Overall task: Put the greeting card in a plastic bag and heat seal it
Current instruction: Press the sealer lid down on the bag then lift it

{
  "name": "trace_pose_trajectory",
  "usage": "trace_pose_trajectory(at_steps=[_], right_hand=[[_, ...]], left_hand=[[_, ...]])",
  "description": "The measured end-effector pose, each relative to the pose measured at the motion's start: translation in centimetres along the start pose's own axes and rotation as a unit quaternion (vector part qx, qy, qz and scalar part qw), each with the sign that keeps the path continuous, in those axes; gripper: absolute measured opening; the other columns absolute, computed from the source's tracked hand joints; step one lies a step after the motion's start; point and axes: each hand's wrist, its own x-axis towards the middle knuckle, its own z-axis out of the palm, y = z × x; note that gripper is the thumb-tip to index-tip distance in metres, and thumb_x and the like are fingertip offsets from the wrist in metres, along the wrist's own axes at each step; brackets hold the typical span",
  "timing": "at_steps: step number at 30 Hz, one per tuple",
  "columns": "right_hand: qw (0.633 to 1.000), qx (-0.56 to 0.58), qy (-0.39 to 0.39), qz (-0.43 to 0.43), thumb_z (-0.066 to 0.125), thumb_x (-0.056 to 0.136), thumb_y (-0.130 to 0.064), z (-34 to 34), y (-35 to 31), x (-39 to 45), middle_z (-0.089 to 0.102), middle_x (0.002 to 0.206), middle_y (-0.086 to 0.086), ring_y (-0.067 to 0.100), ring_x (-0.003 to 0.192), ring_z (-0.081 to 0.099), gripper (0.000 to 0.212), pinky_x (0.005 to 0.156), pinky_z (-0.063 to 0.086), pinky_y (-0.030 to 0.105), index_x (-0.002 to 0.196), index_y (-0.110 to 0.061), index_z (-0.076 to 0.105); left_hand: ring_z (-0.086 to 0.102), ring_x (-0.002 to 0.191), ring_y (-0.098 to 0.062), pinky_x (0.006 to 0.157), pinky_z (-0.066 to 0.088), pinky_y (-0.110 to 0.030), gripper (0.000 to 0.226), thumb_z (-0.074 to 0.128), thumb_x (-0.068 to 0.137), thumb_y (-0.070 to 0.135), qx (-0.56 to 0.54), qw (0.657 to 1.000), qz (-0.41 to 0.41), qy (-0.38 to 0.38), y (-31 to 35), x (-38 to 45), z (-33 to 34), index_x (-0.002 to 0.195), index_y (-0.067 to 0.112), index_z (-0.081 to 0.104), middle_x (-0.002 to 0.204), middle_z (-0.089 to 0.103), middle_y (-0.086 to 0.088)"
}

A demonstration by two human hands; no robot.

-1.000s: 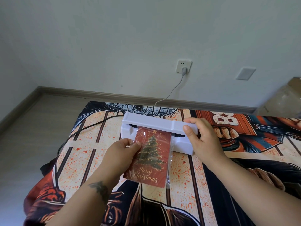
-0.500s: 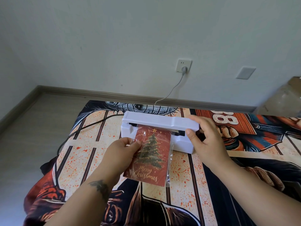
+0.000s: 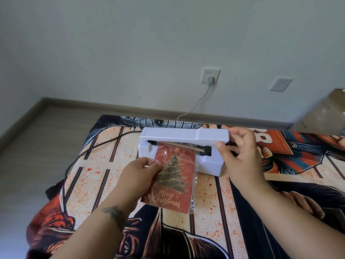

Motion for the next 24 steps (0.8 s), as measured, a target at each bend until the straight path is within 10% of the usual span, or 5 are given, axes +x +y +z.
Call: trace_pose_trajectory(at_steps=[9,24], right_hand=[[0.999,0.014,0.034,-0.001,0.069,0.083,-0.021,0.0,-1.9,0.5,0.065,0.106,-0.008,0.02,0.093,0.064,0.03,0.081,0.053,0.05,0.102,-0.039,0.053],[0.992,-0.03,0.041,-0.113,0.055,0.088,-0.022,0.4,-4.3,1.0,0.057,0.113,-0.007,0.006,0.097,0.057,0.038,0.075,0.045,0.015,0.122,-0.037,0.052]], left_hand=[[0.073,0.058,-0.015,0.042,0.047,-0.019,0.024,0.062,0.09,0.037,0.001,1.0,-0.004,-0.005,0.1,-0.1,0.0,0.085,0.015,0.069,0.076,0.076,-0.004],[0.074,0.059,-0.022,0.044,0.055,-0.025,0.02,0.062,0.091,0.033,-0.02,1.0,-0.008,-0.016,0.3,-0.3,-0.2,0.085,0.015,0.068,0.077,0.076,-0.008]])
